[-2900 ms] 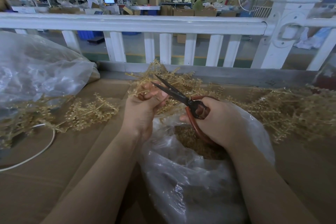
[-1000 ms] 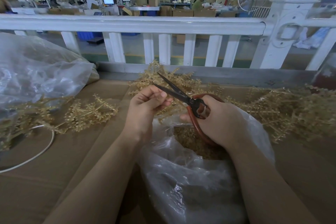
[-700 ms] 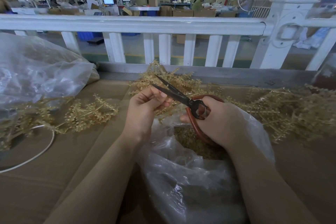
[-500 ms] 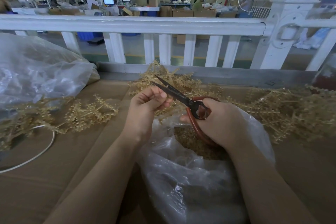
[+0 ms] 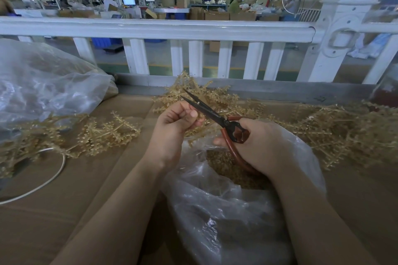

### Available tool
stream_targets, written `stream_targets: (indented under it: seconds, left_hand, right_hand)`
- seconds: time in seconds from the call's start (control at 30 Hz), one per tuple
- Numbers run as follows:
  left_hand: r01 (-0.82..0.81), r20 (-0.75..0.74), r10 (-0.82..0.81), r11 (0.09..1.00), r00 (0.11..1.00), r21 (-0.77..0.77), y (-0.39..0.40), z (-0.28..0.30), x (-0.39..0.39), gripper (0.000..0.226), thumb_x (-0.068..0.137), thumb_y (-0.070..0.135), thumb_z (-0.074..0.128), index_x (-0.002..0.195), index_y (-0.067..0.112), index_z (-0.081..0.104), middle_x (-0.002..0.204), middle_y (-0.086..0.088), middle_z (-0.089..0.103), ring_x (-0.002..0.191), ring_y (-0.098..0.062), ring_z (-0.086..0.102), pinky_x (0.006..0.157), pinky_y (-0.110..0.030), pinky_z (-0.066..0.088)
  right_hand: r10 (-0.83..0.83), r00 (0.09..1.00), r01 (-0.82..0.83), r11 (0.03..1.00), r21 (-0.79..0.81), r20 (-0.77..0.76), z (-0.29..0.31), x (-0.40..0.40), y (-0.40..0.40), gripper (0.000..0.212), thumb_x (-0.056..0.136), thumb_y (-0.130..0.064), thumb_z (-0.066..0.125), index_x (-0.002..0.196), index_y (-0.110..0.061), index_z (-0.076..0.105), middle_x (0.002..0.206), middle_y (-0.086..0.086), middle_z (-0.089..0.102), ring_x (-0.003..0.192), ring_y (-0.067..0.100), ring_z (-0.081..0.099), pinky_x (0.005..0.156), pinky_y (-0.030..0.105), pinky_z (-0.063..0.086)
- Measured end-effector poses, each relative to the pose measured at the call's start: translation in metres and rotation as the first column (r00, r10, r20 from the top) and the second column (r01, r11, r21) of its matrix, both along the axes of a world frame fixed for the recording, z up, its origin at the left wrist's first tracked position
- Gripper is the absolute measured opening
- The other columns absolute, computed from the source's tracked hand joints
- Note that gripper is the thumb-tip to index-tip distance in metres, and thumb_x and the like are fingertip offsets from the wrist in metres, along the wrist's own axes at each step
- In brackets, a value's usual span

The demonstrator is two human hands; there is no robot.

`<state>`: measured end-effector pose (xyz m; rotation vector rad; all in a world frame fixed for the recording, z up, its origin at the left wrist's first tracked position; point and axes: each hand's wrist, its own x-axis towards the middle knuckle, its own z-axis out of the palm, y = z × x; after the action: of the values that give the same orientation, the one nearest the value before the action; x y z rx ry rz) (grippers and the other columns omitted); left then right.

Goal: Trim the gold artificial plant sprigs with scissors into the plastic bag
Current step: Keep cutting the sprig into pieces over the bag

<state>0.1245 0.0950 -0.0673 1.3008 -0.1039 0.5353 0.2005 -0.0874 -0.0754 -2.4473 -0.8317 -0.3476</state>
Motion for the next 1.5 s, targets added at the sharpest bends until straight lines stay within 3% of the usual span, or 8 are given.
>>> stream_targets:
  seconds: [0.5,0.73,0.83,0.93,1.07,1.17,1.37,1.5]
  left_hand:
    - [0.030,0.016,-0.029,1.000,0.999,-0.006,-0.001,-0.001,-0.001,0.003,0.083,0.011,0.059,0.081,0.009,0.060,0.075,0.000,0.066,0.075,-0.014,0.059,0.080,-0.025,0.048]
    - [0.014,-0.104,-0.011,0.999,0.995,0.030,-0.003,-0.004,0.000,0.014,0.082,0.018,0.064,0.092,0.008,0.066,0.082,-0.002,0.075,0.077,-0.012,0.068,0.076,-0.022,0.053]
    - [0.031,-0.150,-0.024,0.999,0.988,0.040,-0.007,-0.006,0.000,0.018,0.081,0.018,0.067,0.094,0.007,0.071,0.089,-0.011,0.075,0.088,-0.023,0.068,0.088,-0.038,0.054]
    - [0.050,-0.181,-0.049,0.999,0.982,-0.001,-0.012,-0.008,0.001,0.014,0.079,0.017,0.071,0.090,0.009,0.076,0.097,-0.020,0.072,0.095,-0.034,0.066,0.104,-0.060,0.045]
    - [0.082,-0.215,-0.082,0.997,0.973,-0.009,-0.015,-0.010,0.002,0.010,0.081,0.010,0.072,0.089,0.004,0.075,0.107,-0.032,0.068,0.110,-0.049,0.062,0.104,-0.065,0.042]
    - [0.089,-0.225,-0.088,0.996,0.970,-0.008,-0.018,-0.011,0.003,0.009,0.081,0.007,0.072,0.089,0.002,0.075,0.106,-0.033,0.068,0.109,-0.053,0.061,0.102,-0.067,0.043]
    - [0.098,-0.286,-0.089,0.995,0.954,0.015,-0.017,-0.006,0.001,0.019,0.070,0.011,0.078,0.089,0.006,0.076,0.091,-0.020,0.071,0.091,-0.034,0.064,0.103,-0.063,0.044]
    - [0.015,-0.254,-0.005,0.999,0.967,0.037,-0.013,-0.005,0.000,0.021,0.072,0.028,0.084,0.088,0.017,0.075,0.083,-0.004,0.071,0.075,-0.013,0.061,0.073,-0.034,0.050]
  right_hand:
    - [-0.018,0.999,0.021,0.998,0.054,-0.050,0.006,-0.003,-0.002,0.092,0.051,-0.108,0.025,0.081,-0.030,0.065,0.068,-0.012,0.066,0.065,0.005,0.061,0.066,0.034,0.058]
    - [-0.006,0.994,0.030,0.977,0.211,-0.112,0.000,-0.003,-0.001,0.067,0.066,-0.092,0.053,0.071,-0.027,0.065,0.062,-0.008,0.066,0.060,0.007,0.062,0.060,0.034,0.056]
    - [0.072,0.975,0.007,0.936,0.352,-0.210,0.002,-0.006,0.002,0.080,0.052,-0.101,0.049,0.077,-0.029,0.072,0.069,-0.014,0.071,0.064,0.004,0.066,0.061,0.032,0.058]
    - [0.197,0.947,-0.045,0.865,0.500,-0.255,0.002,-0.007,0.006,0.068,0.055,-0.094,0.061,0.087,-0.036,0.076,0.075,-0.015,0.074,0.068,0.006,0.071,0.068,0.040,0.062]
    - [0.247,0.924,-0.064,0.854,0.517,-0.292,0.001,-0.006,0.011,0.039,0.059,-0.076,0.072,0.090,-0.051,0.073,0.075,-0.017,0.075,0.069,0.004,0.072,0.067,0.035,0.062]
    - [0.245,0.914,-0.052,0.861,0.506,-0.323,0.003,-0.005,0.011,0.034,0.058,-0.071,0.074,0.088,-0.054,0.072,0.074,-0.018,0.074,0.066,0.002,0.071,0.057,0.018,0.054]
    - [0.258,0.906,-0.051,0.854,0.517,-0.336,0.003,-0.003,0.011,0.026,0.078,-0.035,0.085,0.081,-0.055,0.071,0.068,-0.015,0.073,0.057,0.001,0.067,0.050,0.013,0.048]
    - [0.253,0.898,-0.052,0.873,0.484,-0.360,0.001,-0.001,0.010,0.019,0.079,-0.035,0.082,0.082,-0.051,0.071,0.067,-0.011,0.073,0.055,0.005,0.068,0.050,0.018,0.052]
